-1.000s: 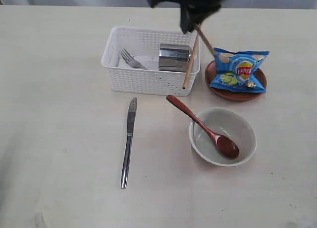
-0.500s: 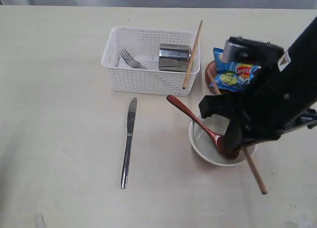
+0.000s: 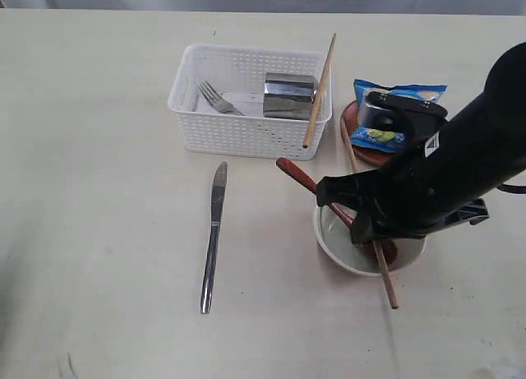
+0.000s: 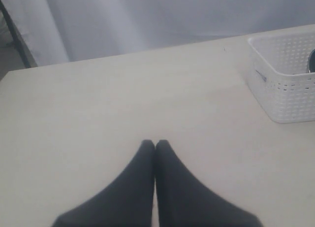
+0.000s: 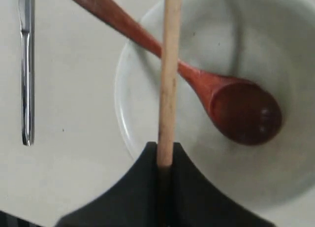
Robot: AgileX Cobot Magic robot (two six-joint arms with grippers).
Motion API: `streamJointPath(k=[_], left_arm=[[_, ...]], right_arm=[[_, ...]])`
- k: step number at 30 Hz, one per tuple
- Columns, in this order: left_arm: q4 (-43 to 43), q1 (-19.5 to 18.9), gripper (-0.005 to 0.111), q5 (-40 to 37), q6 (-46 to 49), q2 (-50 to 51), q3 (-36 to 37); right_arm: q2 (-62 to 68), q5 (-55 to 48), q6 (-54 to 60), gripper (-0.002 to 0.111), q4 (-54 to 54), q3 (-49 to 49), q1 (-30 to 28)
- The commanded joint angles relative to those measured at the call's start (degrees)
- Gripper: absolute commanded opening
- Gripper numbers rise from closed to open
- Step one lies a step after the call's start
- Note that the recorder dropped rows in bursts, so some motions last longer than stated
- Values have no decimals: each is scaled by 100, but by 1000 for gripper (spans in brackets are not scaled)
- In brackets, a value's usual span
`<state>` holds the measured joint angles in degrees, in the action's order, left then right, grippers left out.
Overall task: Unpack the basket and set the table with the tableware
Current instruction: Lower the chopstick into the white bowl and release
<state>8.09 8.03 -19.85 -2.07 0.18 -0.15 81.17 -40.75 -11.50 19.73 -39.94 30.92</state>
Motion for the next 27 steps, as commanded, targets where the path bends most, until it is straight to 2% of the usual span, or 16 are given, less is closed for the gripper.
streamJointPath(k=[1, 6, 14, 27], left_arm=[[24, 0, 0, 14, -31, -18, 15], [24, 0, 0, 14, -31, -18, 15], [24, 0, 0, 14, -31, -18, 15], [70, 0, 0, 14, -31, -18, 15]], right_arm=[[321, 314, 67, 0, -140, 12, -15], [731, 166, 79, 0, -140, 12, -15], [760, 444, 103, 0, -165, 12, -15], [772, 230, 103, 0, -188, 12, -15]])
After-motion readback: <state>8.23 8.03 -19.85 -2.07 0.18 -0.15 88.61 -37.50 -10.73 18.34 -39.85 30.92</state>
